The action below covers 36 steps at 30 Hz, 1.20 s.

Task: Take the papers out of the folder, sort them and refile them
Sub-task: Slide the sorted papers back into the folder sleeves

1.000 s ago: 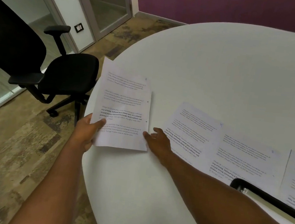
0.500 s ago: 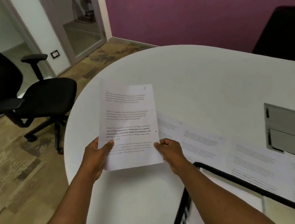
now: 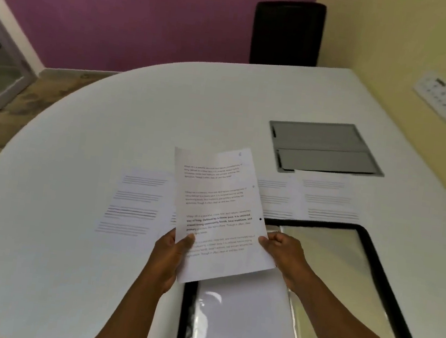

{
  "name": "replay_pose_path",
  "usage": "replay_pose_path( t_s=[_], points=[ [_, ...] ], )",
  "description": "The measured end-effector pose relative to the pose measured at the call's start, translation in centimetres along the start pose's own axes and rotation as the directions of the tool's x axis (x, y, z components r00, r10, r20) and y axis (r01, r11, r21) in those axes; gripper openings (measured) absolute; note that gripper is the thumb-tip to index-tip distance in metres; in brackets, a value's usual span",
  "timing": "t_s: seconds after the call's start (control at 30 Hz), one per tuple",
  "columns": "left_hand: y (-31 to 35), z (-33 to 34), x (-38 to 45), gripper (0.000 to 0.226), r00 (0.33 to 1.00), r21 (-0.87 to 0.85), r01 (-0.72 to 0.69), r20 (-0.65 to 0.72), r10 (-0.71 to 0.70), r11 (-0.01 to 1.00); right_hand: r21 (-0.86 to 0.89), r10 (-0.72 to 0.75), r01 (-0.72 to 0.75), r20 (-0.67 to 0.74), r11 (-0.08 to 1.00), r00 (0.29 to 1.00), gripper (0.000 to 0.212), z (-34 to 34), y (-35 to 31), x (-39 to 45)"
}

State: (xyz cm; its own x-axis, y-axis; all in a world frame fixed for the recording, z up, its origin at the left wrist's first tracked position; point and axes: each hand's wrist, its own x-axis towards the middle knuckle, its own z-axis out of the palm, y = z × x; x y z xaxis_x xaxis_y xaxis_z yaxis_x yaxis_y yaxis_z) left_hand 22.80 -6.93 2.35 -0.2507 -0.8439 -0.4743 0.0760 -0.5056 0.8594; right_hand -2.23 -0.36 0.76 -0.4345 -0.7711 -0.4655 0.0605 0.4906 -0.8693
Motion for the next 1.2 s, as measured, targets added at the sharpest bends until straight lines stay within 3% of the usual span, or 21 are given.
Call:
replay_pose_path(
  t_s=[0.17, 0.4, 0.77, 0.9, 1.0, 1.13, 1.2],
  points=[
    [-1.7, 6.3, 0.1, 0.031, 0.993, 0.034, 0.08, 0.085, -0.082, 0.996, 0.096, 0.03, -0.023, -0.077, 0.995, 0.997, 0.006, -6.9, 2.3, -1.6],
    [-4.6, 13.5, -0.6, 0.027, 0.981, 0.083, 0.161, 0.1, -0.169, 0.983, 0.13, 0.092, -0.078, -0.099, 0.988, 0.991, 0.006, -14.5, 5.6, -2.4],
    [-8.0, 21.2, -1.2, 0.024, 0.96, 0.191, 0.258, 0.061, -0.274, 0.947, 0.191, 0.172, -0.163, -0.032, 0.968, 0.985, 0.01, -22.3, 8.7, -1.5],
    [-8.6, 23.6, -1.3, 0.024, 0.933, 0.219, 0.305, 0.127, -0.337, 0.927, 0.305, 0.17, -0.165, 0.01, 0.938, 0.985, 0.027, -24.6, 7.9, 0.5],
    [-9.0, 25.2, -1.0, 0.025, 0.907, 0.261, 0.321, 0.193, -0.375, 0.91, 0.312, 0.169, -0.159, -0.007, 0.937, 0.986, 0.025, -26.2, 6.5, 2.4],
    [-9.4, 26.9, 0.3, 0.019, 0.958, 0.425, 0.193, 0.114, -0.264, 0.885, 0.218, 0.131, -0.094, -0.165, 0.971, 0.977, 0.017, -27.9, 4.6, 4.6],
    [-9.8, 27.1, 1.9, 0.027, 0.992, 0.634, 0.071, 0.037, -0.122, 0.77, 0.21, 0.112, -0.062, -0.235, 0.976, 0.966, 0.021, -29.1, 3.8, 5.7]
  ],
)
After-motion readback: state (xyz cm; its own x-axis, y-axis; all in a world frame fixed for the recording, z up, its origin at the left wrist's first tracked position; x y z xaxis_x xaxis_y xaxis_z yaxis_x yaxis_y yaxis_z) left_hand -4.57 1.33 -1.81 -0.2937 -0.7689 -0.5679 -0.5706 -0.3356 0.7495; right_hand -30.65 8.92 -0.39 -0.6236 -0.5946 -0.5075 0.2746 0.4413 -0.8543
